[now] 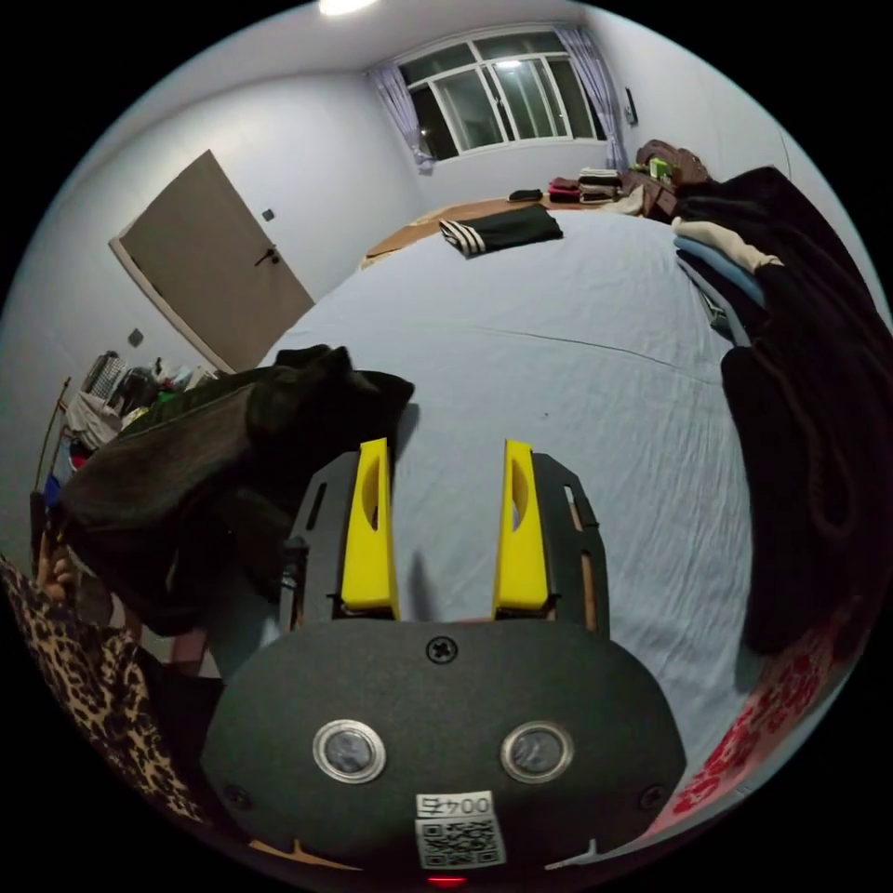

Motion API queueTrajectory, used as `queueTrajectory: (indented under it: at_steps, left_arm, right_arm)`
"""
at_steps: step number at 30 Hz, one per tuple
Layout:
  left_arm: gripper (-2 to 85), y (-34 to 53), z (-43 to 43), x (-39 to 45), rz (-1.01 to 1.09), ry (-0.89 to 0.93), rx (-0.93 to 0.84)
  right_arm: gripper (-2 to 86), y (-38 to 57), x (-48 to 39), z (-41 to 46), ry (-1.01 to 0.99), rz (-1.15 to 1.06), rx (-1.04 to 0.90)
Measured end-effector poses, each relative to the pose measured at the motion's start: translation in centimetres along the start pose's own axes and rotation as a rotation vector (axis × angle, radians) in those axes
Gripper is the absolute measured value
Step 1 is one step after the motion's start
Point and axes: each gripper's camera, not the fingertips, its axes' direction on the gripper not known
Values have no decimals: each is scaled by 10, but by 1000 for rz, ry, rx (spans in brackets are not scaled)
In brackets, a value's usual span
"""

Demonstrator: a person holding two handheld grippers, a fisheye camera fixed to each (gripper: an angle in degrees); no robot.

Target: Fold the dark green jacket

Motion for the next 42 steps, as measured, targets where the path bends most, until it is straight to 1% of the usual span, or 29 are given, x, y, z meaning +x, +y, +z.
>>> queueTrajectory:
  at_steps: [4,8,11,13,17,20,27,32,35,37,38,40,42]
  left_arm:
    - [-3,4,-1,6,-2,-29,-11]
    - [-3,8,-1,8,-16,-38,-12]
    - [-3,9,-1,9,-25,-43,-11]
    - [-3,9,-1,9,-32,-47,-11]
    - [-3,10,-1,10,-43,-47,-8]
    - [-3,12,-1,10,-56,-48,-7]
    - [-3,13,-1,13,-66,-52,-11]
    - [-3,17,-1,16,-62,-52,-12]
    - [-3,20,-3,19,-57,-55,-10]
    - [-3,21,-5,25,-36,-56,-3]
    - [-3,21,-6,28,-27,-55,-2]
    - [-3,20,-8,38,10,-42,-7]
    - [-3,20,-9,46,39,-29,-9]
  right_arm:
    - [170,-23,24,22,37,29,-47]
    - [168,-34,23,31,46,-17,-77]
    - [168,-32,22,36,41,-27,-114]
    - [166,-26,22,34,34,-24,-85]
    - [163,-24,23,29,18,-16,-115]
    - [162,-25,25,25,13,-13,-86]
    - [164,-24,22,33,5,-31,-112]
    - [159,-15,14,24,-44,-38,-170]
    - [158,-9,-19,7,-127,-128,-92]
    - [162,-4,-64,-5,-150,-307,-50]
    - [164,-1,-76,-8,-143,-361,-42]
    - [167,9,-120,-9,-52,-586,-43]
    - [168,16,-144,-2,25,-719,-52]
